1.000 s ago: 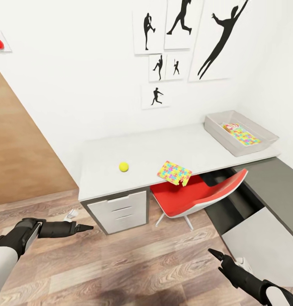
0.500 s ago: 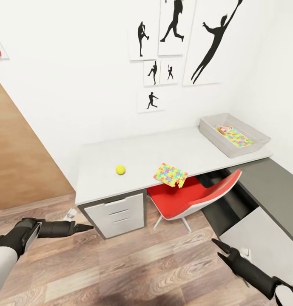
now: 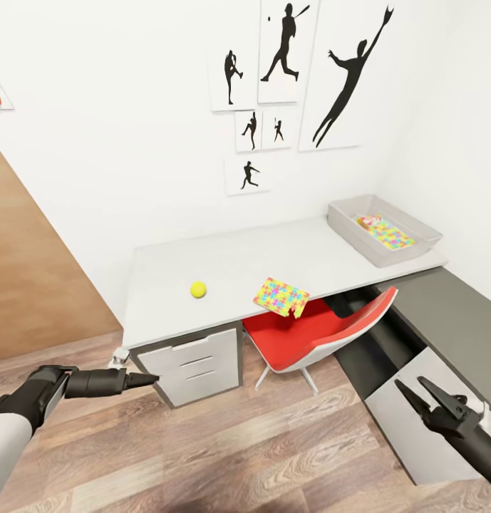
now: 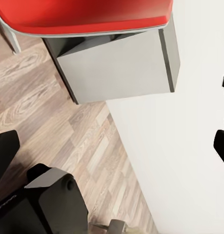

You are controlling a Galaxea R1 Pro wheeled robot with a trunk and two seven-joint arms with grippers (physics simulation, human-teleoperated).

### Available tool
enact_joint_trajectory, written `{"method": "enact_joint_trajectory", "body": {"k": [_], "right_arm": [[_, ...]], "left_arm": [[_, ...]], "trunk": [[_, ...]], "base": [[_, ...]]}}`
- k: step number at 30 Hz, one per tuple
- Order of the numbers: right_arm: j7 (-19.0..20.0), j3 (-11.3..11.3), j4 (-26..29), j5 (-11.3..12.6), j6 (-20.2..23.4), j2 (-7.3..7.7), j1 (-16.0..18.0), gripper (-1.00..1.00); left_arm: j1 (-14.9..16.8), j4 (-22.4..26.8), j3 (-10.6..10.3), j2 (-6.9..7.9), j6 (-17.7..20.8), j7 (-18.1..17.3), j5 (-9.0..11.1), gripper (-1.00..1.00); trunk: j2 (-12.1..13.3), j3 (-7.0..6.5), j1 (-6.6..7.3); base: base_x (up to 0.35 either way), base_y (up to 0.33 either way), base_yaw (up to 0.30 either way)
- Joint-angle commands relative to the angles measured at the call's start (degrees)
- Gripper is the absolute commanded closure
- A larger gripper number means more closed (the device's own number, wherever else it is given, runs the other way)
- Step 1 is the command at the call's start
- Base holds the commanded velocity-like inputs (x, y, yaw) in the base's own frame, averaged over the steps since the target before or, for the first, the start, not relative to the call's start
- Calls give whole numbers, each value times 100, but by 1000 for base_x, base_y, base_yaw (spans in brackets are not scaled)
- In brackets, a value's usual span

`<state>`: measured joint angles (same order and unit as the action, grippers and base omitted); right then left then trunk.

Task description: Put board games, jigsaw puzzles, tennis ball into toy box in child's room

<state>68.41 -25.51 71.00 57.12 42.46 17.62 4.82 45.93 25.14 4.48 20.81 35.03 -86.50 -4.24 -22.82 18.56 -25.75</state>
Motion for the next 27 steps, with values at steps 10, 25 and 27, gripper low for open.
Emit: {"method": "enact_joint_trajectory", "body": {"k": [10,25,27], "right_arm": [[577,-721,559,65,304,-98,1,-100],[946,-1315,508,39,283,-223,-17,-100],[954,-1335,510,37,285,-223,-27,-100]], "left_arm": [[99,47,793,-559,118,22,3,-100],[136,97,2071,-1300,135,1245,174,-100],[146,96,2092,-1439,134,1509,237,-100]], "trunk": [[-10,-86,-3],[-10,-229,-3],[-10,-244,-3]], "base": [[0,0,-2],[0,-41,0],[0,-219,0]]}}
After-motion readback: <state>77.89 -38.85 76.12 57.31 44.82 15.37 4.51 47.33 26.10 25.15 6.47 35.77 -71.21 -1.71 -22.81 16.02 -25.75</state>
